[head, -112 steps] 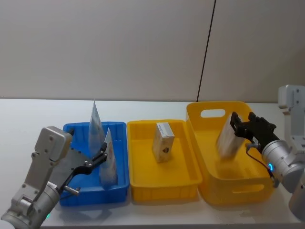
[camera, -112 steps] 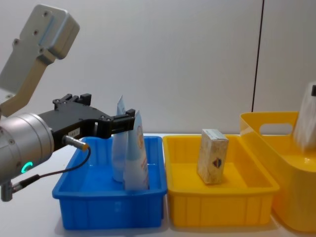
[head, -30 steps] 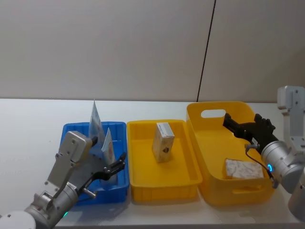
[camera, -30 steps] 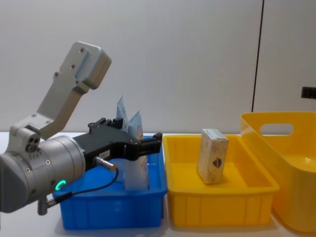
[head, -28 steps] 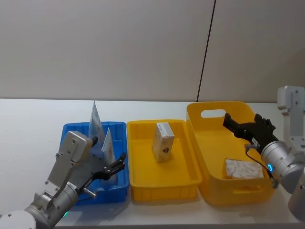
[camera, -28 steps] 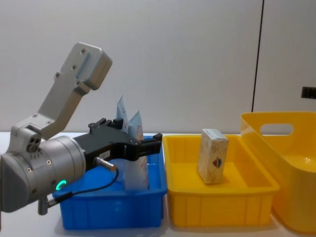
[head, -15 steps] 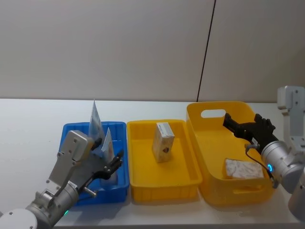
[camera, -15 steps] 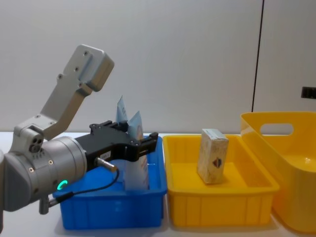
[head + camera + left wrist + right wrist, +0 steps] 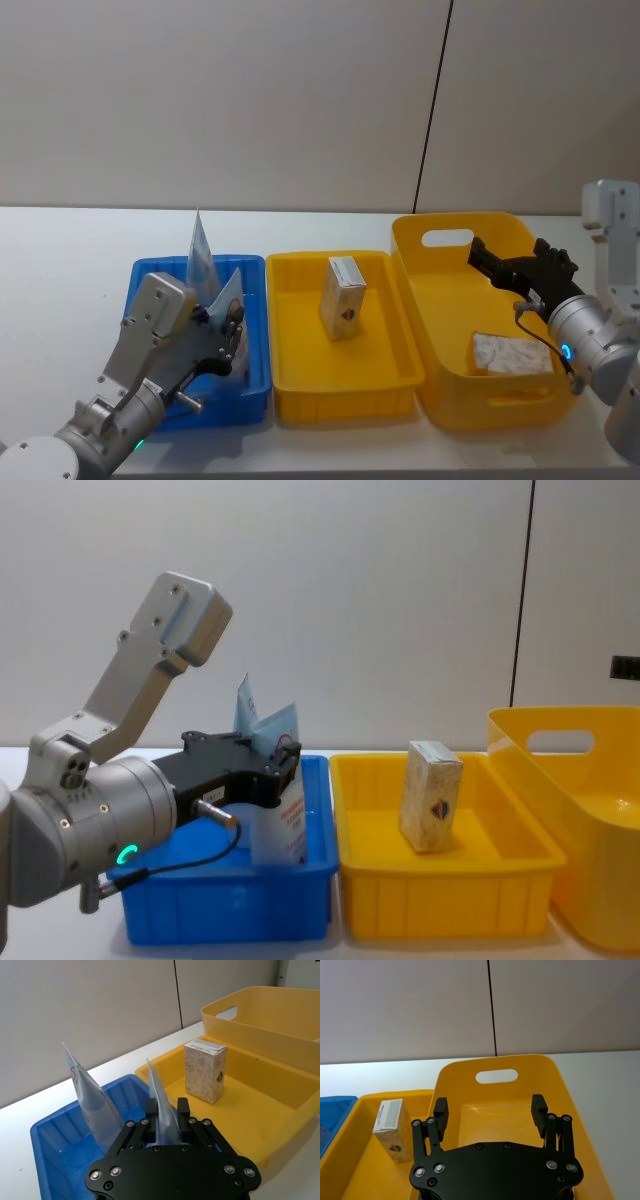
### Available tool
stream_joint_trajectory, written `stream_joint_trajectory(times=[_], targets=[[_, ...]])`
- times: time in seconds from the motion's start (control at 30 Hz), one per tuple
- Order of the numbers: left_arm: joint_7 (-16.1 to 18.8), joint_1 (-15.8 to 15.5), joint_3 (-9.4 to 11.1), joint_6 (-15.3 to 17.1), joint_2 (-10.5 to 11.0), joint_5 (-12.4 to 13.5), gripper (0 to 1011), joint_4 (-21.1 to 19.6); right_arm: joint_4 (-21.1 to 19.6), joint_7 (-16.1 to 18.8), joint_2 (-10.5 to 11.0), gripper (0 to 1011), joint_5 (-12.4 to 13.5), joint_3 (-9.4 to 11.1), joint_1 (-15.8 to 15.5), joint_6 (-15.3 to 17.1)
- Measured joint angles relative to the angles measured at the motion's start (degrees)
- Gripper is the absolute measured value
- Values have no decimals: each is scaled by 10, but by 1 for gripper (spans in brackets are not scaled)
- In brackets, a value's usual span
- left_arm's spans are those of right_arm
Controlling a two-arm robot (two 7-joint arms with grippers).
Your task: Bimanual collaborative sorting of washing and personal care products
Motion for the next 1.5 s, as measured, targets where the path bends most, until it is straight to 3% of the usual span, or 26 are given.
stream_joint_trajectory(times=[0.13,0.47,0.9,1.5], targets=[[0,0,0,0,0,0,149,1,0,0,0,1003,0,0,0,0],[0,-1,0,0,-1,1,89,1,0,0,0,1003,0,0,0,0],[-10,-2,-5,-2,0,-4,86,-2,0,0,0,1003,0,0,0,0],[-57,-14,-37,28,22,-41,85,-93,0,0,0,1003,0,0,0,0]])
